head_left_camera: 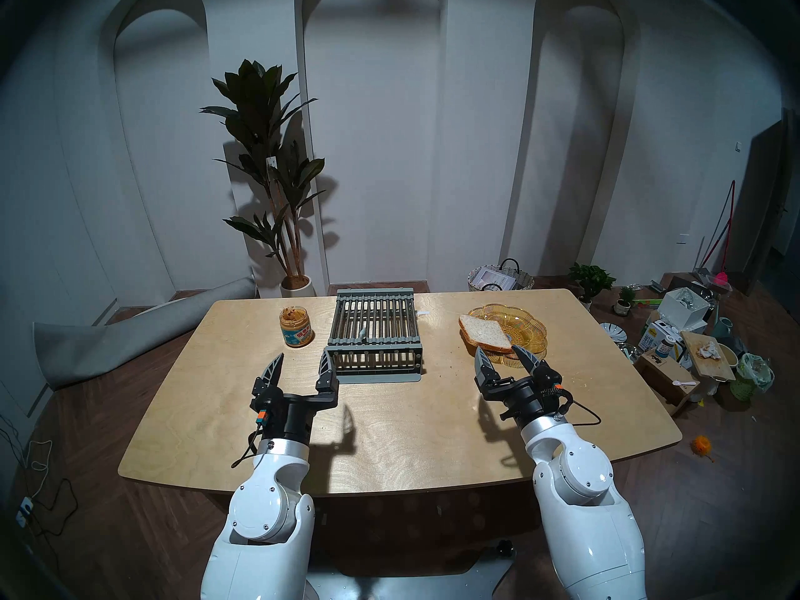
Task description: Spread peanut butter over the slice of bread with the knife
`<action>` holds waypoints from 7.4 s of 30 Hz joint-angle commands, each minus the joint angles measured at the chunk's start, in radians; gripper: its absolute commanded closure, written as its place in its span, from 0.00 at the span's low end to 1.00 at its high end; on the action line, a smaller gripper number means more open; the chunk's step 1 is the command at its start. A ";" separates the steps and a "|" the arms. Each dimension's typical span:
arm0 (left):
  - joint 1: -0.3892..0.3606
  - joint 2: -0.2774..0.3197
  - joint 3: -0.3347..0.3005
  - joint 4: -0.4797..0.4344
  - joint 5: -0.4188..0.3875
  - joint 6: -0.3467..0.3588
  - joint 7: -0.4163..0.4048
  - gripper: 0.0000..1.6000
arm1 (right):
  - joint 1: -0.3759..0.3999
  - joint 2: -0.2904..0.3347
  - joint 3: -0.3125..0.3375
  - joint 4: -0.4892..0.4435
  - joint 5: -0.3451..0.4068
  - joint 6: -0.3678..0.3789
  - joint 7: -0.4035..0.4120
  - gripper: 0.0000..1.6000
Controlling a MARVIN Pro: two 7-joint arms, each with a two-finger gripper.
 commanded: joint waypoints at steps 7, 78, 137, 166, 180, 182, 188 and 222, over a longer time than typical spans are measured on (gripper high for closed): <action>-0.141 0.017 0.101 0.070 0.083 -0.036 0.081 0.00 | 0.160 0.014 0.055 0.067 0.054 -0.021 0.009 0.00; -0.548 -0.003 0.524 0.536 0.156 -0.046 0.786 0.00 | 0.528 0.112 0.191 0.444 0.172 -0.191 0.075 0.00; -0.669 0.001 0.493 0.710 -0.021 -0.078 0.576 0.00 | 0.483 0.090 0.201 0.345 0.104 -0.196 -0.014 0.00; -0.696 -0.007 0.455 0.716 -0.051 0.038 0.599 0.00 | 0.439 0.080 0.232 0.252 0.149 -0.183 -0.004 0.00; -0.639 0.012 0.482 0.648 -0.046 0.097 0.608 0.18 | 0.401 0.071 0.249 0.192 0.184 -0.168 0.011 0.00; -0.642 0.014 0.478 0.649 -0.049 0.100 0.608 0.17 | 0.395 0.071 0.252 0.185 0.186 -0.169 0.013 0.00; -0.658 0.019 0.465 0.649 -0.047 0.103 0.626 0.16 | 0.381 0.070 0.259 0.172 0.183 -0.177 0.015 0.00; -0.662 0.043 0.469 0.623 -0.078 0.126 0.580 0.40 | 0.328 0.052 0.306 0.130 0.220 -0.194 0.038 0.00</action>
